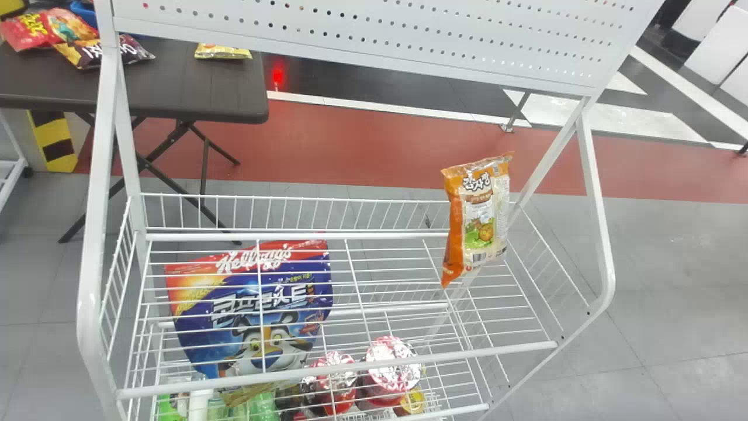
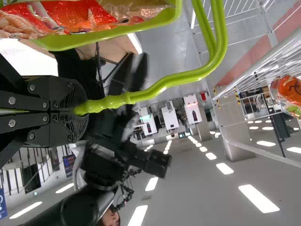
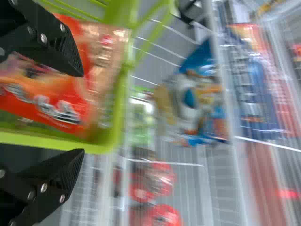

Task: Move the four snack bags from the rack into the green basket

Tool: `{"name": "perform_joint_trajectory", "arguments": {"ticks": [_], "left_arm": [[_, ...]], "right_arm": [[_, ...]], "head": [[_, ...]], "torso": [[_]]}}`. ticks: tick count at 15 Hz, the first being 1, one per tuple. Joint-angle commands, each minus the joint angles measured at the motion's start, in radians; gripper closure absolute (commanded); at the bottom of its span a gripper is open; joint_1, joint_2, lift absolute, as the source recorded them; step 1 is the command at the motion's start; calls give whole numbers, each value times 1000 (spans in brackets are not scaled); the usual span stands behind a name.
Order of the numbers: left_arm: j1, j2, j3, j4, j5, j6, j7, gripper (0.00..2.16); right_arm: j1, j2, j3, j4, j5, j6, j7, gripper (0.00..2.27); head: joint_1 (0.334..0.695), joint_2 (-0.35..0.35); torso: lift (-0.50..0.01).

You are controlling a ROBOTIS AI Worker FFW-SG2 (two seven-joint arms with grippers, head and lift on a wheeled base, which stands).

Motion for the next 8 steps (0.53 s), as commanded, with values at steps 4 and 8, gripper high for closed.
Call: {"name": "perform_joint_trajectory", "arguments": {"ticks": [4, 8], "left_arm": [[13, 0, -31, -14, -15, 0, 11, 1872], [33, 5, -39, -48, -18, 13, 16, 1872]], "right_arm": [[-257, 48, -85, 4, 64, -189, -49, 56], [-572, 66, -193, 123, 92, 32, -50, 87]], "head": [[695, -350], [695, -350]], "torso": [[0], [0]]}}
